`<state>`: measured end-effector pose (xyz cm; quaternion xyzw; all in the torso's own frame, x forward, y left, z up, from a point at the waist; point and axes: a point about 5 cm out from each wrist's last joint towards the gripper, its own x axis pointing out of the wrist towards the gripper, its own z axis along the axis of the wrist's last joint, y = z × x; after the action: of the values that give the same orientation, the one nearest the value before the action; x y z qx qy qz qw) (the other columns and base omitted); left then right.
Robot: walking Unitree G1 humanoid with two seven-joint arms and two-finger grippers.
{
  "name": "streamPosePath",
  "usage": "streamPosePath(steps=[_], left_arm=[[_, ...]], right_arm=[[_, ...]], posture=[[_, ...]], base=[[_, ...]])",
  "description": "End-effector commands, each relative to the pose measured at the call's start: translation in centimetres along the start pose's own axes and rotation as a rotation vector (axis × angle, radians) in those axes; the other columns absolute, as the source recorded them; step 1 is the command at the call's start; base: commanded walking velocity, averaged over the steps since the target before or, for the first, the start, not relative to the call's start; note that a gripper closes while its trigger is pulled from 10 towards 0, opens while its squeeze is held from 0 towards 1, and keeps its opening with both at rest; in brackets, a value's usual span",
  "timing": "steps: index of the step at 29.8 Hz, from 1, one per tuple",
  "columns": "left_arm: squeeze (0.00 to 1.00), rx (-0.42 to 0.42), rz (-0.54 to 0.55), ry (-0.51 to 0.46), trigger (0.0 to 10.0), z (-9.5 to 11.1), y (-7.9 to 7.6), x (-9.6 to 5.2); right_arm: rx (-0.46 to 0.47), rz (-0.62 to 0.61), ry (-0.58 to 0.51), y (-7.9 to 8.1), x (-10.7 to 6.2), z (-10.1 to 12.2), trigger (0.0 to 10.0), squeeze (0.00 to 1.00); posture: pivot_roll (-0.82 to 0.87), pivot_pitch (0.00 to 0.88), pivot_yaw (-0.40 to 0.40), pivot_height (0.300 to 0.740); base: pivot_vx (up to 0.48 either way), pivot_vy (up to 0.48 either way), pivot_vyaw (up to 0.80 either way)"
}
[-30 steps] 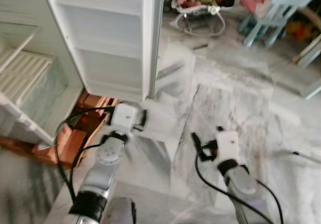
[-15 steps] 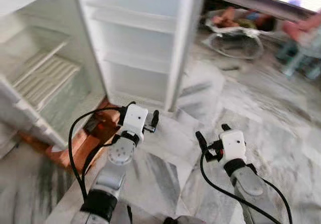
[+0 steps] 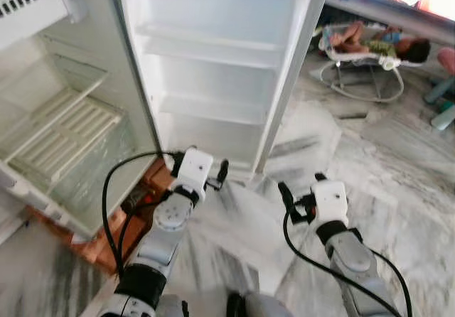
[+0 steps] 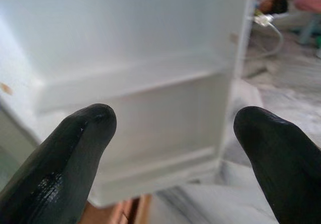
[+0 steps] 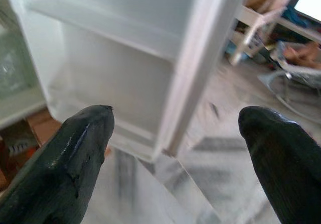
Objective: Restocking fridge
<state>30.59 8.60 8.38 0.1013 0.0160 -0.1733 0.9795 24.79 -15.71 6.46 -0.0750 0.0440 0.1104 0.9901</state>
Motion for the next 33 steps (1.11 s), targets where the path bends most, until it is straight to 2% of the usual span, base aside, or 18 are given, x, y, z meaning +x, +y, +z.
streamPosePath(steps=[1,7,12,14,15,18,20,23,33], left_arm=[[0.00,0.000,0.009,0.034,10.0,-1.0,0.4,-0.4],[0.00,0.001,0.001,0.041,10.0,-1.0,0.2,0.2],[0.00,-0.001,0.011,-0.011,10.0,0.0,0.3,0.3],[0.00,0.005,0.021,-0.024,10.0,0.0,0.3,0.0],[0.00,-0.012,0.024,-0.008,10.0,-0.5,0.3,-0.7],[0.00,0.019,0.026,0.024,10.0,-1.6,0.5,-2.1],[0.00,0.029,0.030,0.053,10.0,-2.8,0.8,-3.6],[0.00,0.023,0.032,0.069,10.0,-3.2,0.9,-4.5],[0.00,0.010,0.029,0.072,10.0,-3.1,0.9,-4.7]], right_arm=[[0.003,0.006,-0.011,0.5,0.5,0.2,10.0,0.00],[0.004,0.001,-0.019,0.0,0.9,0.4,10.0,0.00],[0.012,0.005,-0.022,0.5,0.7,0.3,10.0,0.00],[0.035,0.015,-0.026,0.8,0.5,0.3,10.0,0.00],[0.032,0.017,-0.024,0.9,0.3,0.2,10.0,0.00],[0.045,0.010,-0.008,0.8,0.2,0.0,10.0,0.00],[0.065,-0.009,0.008,0.3,0.4,-0.2,10.0,0.00],[0.049,-0.001,0.004,0.4,0.6,-0.1,10.0,0.00],[0.048,0.004,0.005,0.7,0.6,-0.1,10.0,0.00]], posture=[[0.10,0.126,-0.067,0.740],[0.11,0.126,-0.075,0.740],[0.10,0.150,-0.080,0.740],[0.10,0.150,-0.080,0.740],[0.10,0.150,-0.080,0.740],[0.10,0.149,-0.079,0.740],[0.11,0.150,-0.082,0.740],[0.11,0.153,-0.088,0.740],[0.11,0.154,-0.088,0.740]], base=[[0.472,0.000,0.00],[0.472,0.000,0.00],[0.364,0.000,0.00],[0.000,0.000,0.00],[0.000,0.000,0.00],[0.000,0.000,0.00],[0.000,0.000,-0.77],[0.000,-0.114,-0.76],[0.000,-0.440,-0.76]])
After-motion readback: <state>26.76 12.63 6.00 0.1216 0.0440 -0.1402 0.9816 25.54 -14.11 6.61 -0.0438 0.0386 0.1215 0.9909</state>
